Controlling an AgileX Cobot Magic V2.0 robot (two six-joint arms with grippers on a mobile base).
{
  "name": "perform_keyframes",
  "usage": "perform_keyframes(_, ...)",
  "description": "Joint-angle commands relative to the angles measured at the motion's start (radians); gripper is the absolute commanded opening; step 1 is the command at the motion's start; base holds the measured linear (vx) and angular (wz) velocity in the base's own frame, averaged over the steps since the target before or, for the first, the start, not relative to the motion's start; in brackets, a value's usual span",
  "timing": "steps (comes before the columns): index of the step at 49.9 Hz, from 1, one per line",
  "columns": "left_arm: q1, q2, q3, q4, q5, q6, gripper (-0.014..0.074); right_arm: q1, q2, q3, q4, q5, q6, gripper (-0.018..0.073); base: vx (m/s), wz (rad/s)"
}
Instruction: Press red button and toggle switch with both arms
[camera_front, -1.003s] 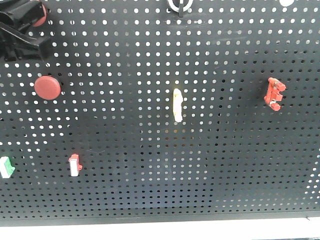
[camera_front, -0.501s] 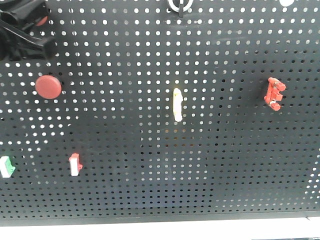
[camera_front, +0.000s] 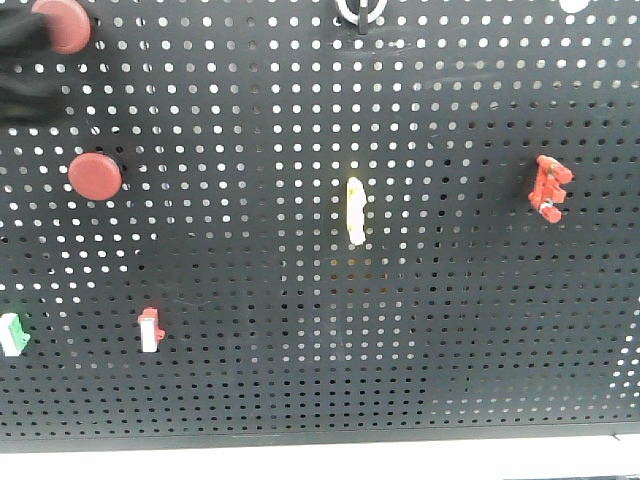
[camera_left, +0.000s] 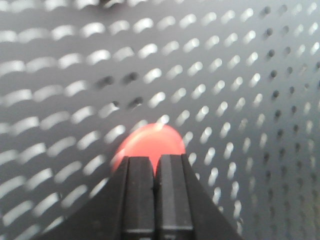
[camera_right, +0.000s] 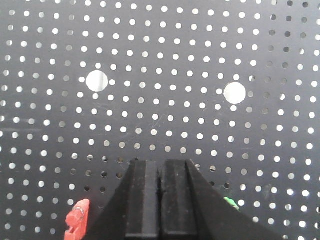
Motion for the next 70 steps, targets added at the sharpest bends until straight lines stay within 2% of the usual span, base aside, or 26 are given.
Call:
perform_keyframes(1,-0.002,-0.078,-0.034,-0.010,-0.020,-0.008,0.0002,0.000,-0.001,-0.034,0.000,-0.078,-0.002,0.0000,0.00,0.00)
perform_keyframes(11,-0.002,-0.158,-0.034,-0.002,0.124,0.000,0.0002,0.000,0.014,-0.034,-0.010,-0.164,0.002,0.0000,0.00,0.00)
perform_keyframes(17,-0.002,-0.177,-0.034,-0.002,0.152,0.000,0.0002,0.000,0.048,-0.035,-0.076,-0.264,0.004,0.0000,0.00,0.00)
perform_keyframes(19,-0.002,-0.177,-0.034,-0.002,0.150,0.000,0.0002,0.001,0.062,-0.043,-0.107,-0.266,0.021,0.0000,0.00,0.00)
perform_keyframes(24,-0.002,-0.177,-0.034,-0.003,0.146,0.000,0.0002,0.023,0.092,-0.073,-0.203,-0.262,0.141,0.0000,0.00,0.00)
perform_keyframes(29,-0.002,-0.174,-0.034,-0.003,0.146,0.000,0.0002,0.088,0.137,-0.136,-0.347,-0.262,0.246,0.0000,0.00,0.00)
perform_keyframes(35,-0.002,-0.169,-0.034,-0.003,0.147,-0.001,0.0002,0.198,0.211,-0.236,-0.447,-0.218,0.299,0.0000,0.00,0.00)
perform_keyframes(36,-0.002,-0.168,-0.034,-0.003,0.147,-0.001,0.0002,0.221,0.226,-0.256,-0.453,-0.209,0.303,0.0000,0.00,0.00)
perform_keyframes(37,-0.002,-0.168,-0.034,-0.003,0.147,-0.001,0.0002,0.301,0.281,-0.327,-0.451,-0.151,0.307,0.0000,0.00,0.00)
perform_keyframes(47,-0.002,-0.168,-0.034,-0.004,0.147,-0.001,0.0002,0.477,0.411,-0.508,-0.449,-0.009,0.307,0.0000,0.00,0.00)
perform_keyframes(60,-0.002,-0.168,-0.034,-0.011,0.148,-0.001,0.0002,0.608,0.563,-0.712,-0.442,0.119,0.315,0.0000,0.00,0.00)
perform_keyframes(70,-0.002,-0.168,-0.034,-0.011,0.148,-0.001,0.0002,0.629,0.645,-0.806,-0.439,0.186,0.321,0.0000,0.00,0.00)
